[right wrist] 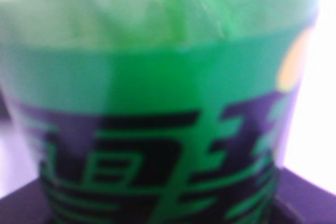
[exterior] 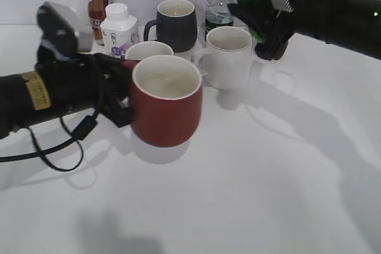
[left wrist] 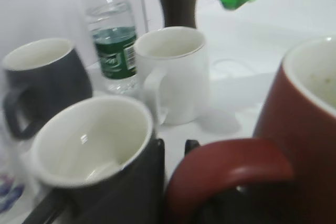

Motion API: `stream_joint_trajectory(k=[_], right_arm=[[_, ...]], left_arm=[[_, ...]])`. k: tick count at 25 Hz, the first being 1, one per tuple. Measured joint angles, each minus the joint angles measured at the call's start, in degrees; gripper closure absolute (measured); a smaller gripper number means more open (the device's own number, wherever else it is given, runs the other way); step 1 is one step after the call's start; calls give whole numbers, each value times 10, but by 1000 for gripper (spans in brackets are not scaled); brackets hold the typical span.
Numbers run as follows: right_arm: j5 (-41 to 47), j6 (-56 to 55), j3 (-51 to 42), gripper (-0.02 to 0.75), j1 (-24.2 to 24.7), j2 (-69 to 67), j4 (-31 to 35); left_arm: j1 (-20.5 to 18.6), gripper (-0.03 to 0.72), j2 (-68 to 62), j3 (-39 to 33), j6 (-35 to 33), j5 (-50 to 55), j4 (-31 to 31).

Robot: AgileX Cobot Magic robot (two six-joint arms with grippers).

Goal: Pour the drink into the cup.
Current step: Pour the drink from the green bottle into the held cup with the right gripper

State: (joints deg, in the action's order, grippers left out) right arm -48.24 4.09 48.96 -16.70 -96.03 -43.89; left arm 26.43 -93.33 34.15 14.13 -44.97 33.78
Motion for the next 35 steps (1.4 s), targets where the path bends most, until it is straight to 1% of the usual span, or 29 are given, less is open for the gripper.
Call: stream_joint_trajectory(k=[2, 4, 10, 14, 24, 35], right_arm=[[14, 18, 0, 302, 0, 0, -30], [28, 42, 0, 304, 0, 0, -46], [72, 158, 0, 304, 0, 0, -52], [73, 221, 0, 309, 0, 0, -52], [85, 328, 0, 309, 0, 0, -54], [86, 412, 0, 309, 0, 0, -62]], left_arm=[[8, 603, -12, 7, 1, 1, 0], [15, 603, -21, 9, 1, 4, 2], [35, 603, -31, 9, 2, 4, 14], [36, 603, -33, 9, 2, 6, 13], [36, 603, -33, 9, 2, 5, -11], [36, 603, -33, 9, 2, 3, -12]])
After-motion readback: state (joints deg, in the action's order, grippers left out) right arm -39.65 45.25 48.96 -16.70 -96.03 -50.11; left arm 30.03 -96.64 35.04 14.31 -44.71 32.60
